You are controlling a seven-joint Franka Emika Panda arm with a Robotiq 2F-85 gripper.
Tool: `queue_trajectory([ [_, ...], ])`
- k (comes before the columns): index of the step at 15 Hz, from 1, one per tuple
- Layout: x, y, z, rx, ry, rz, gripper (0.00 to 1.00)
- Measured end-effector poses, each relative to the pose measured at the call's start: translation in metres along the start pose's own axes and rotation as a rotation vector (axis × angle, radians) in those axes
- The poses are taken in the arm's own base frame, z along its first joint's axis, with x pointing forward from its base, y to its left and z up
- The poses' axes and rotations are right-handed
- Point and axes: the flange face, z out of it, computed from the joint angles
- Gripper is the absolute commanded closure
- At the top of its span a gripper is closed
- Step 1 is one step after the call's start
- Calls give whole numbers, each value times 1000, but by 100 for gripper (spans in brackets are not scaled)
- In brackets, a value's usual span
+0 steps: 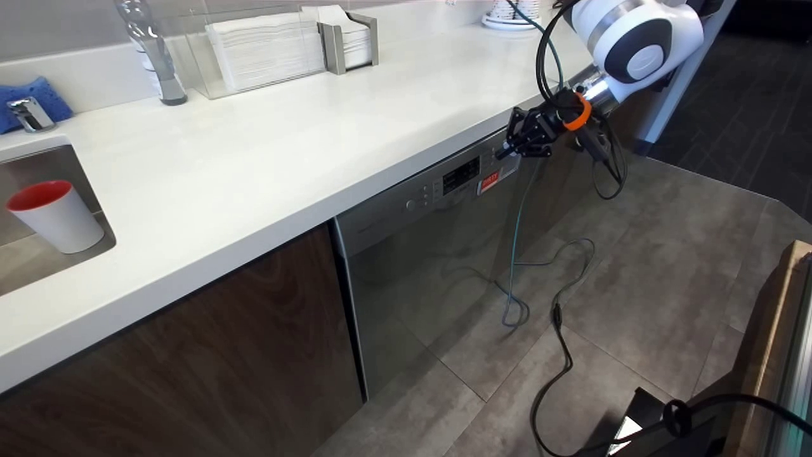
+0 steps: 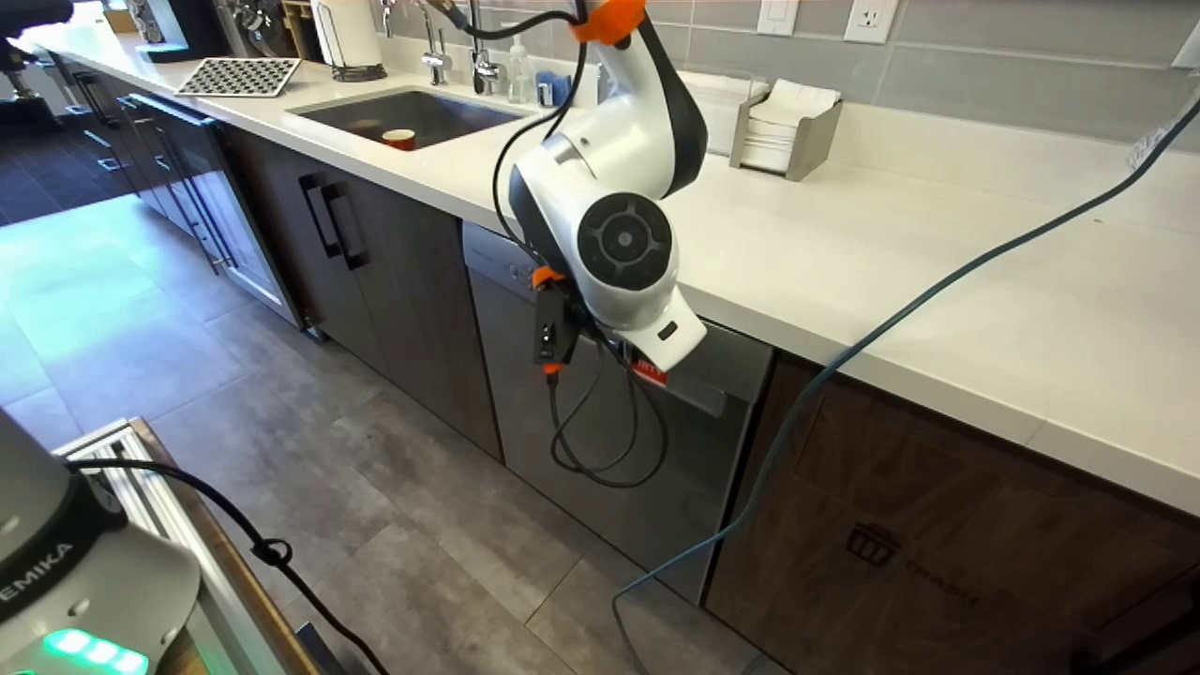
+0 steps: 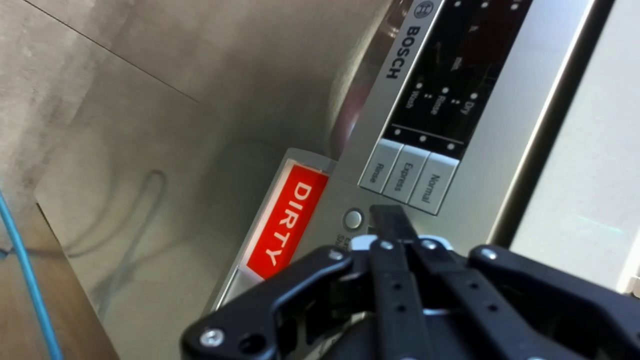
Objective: Press a button on the dishwasher
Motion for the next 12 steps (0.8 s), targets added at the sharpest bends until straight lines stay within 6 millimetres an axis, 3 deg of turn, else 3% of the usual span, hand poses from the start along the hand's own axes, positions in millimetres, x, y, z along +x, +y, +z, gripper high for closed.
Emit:
queue_trajectory([
  [12, -1, 3, 3, -3, -4, 19, 100],
])
